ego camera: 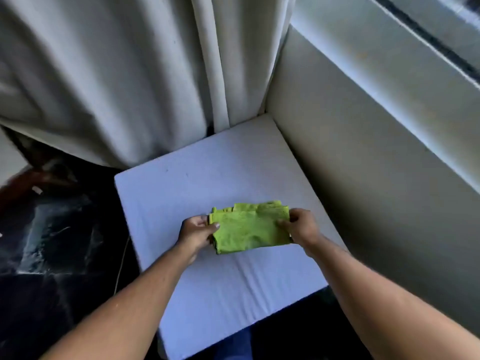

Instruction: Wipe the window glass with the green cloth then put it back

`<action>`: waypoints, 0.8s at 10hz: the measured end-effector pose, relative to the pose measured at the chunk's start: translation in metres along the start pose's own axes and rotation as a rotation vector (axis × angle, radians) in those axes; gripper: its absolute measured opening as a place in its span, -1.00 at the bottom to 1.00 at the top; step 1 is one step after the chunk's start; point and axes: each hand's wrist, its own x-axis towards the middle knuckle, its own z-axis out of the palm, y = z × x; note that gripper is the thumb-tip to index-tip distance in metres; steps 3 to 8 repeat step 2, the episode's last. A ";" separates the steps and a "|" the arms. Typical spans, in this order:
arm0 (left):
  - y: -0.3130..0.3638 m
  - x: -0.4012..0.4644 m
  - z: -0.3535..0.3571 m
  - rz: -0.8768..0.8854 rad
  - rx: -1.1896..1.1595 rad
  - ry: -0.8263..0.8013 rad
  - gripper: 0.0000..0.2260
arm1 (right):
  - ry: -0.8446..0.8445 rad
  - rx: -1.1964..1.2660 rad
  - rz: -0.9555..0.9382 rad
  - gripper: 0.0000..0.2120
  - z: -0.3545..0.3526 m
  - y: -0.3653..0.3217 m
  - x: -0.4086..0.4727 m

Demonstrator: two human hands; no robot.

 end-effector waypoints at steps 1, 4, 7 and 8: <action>-0.018 0.043 -0.006 0.035 0.023 0.099 -0.71 | 0.155 -0.040 0.051 -0.71 0.023 0.028 0.034; -0.015 0.040 -0.008 0.121 0.300 0.228 -0.61 | 0.272 -0.173 0.043 -0.59 0.018 0.039 0.017; -0.015 0.040 -0.008 0.121 0.300 0.228 -0.61 | 0.272 -0.173 0.043 -0.59 0.018 0.039 0.017; -0.015 0.040 -0.008 0.121 0.300 0.228 -0.61 | 0.272 -0.173 0.043 -0.59 0.018 0.039 0.017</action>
